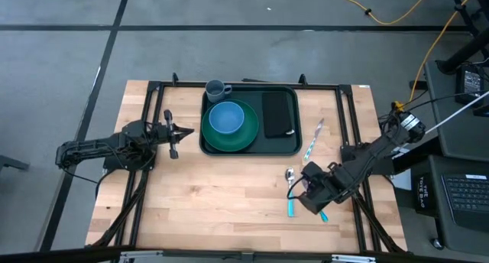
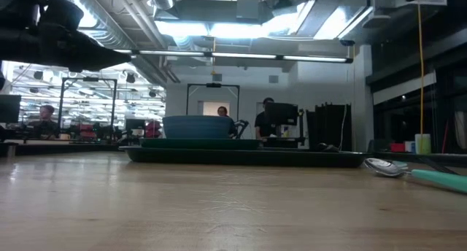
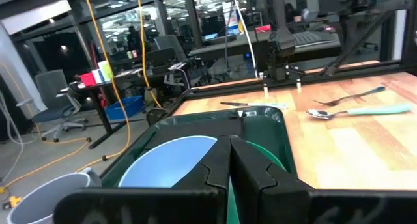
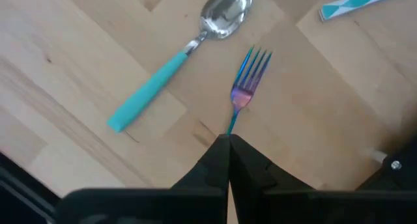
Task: Set up tray
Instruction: Put the blue fork on the black napkin on the green serving tray
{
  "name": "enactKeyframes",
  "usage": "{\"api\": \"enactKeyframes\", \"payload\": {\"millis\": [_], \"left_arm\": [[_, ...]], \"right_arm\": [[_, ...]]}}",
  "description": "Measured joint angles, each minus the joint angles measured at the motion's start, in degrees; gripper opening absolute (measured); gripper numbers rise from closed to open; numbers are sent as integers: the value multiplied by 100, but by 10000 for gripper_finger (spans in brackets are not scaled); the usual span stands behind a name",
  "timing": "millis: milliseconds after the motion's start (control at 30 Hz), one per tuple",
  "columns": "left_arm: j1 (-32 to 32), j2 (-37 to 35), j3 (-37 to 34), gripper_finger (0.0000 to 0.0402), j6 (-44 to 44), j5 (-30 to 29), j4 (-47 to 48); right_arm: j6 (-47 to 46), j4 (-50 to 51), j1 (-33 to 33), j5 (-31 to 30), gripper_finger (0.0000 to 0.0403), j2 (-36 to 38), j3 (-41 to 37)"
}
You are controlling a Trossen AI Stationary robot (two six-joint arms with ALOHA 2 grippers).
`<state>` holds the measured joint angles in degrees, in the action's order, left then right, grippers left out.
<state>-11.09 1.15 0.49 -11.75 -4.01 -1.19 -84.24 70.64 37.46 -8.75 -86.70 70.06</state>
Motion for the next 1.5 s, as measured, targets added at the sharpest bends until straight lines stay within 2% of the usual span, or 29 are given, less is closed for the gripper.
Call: {"api": "enactKeyframes", "payload": {"millis": [300, 600, 767, 933, 1067, 1500], "left_arm": [[0, 2, 0, 3, -4, -602, -118], [0, 2, 0, 3, -2, -660, -118], [0, 2, 0, 3, -2, -660, -118], [0, 2, 0, 3, 0, -660, -116], [0, 2, 0, 3, 0, -660, -116], [0, 2, 0, 3, 0, -661, -116]], "right_arm": [[-532, 11, 147, -189, 10, -93, -2], [-657, 84, 176, -39, 12, -641, -4], [-656, 96, 176, 434, 52, -875, -7], [-648, 4, 222, 396, 105, -1012, -7], [-642, 0, 222, 343, 132, -1155, -7], [-678, -163, 224, 233, 140, -1664, -7]]}}
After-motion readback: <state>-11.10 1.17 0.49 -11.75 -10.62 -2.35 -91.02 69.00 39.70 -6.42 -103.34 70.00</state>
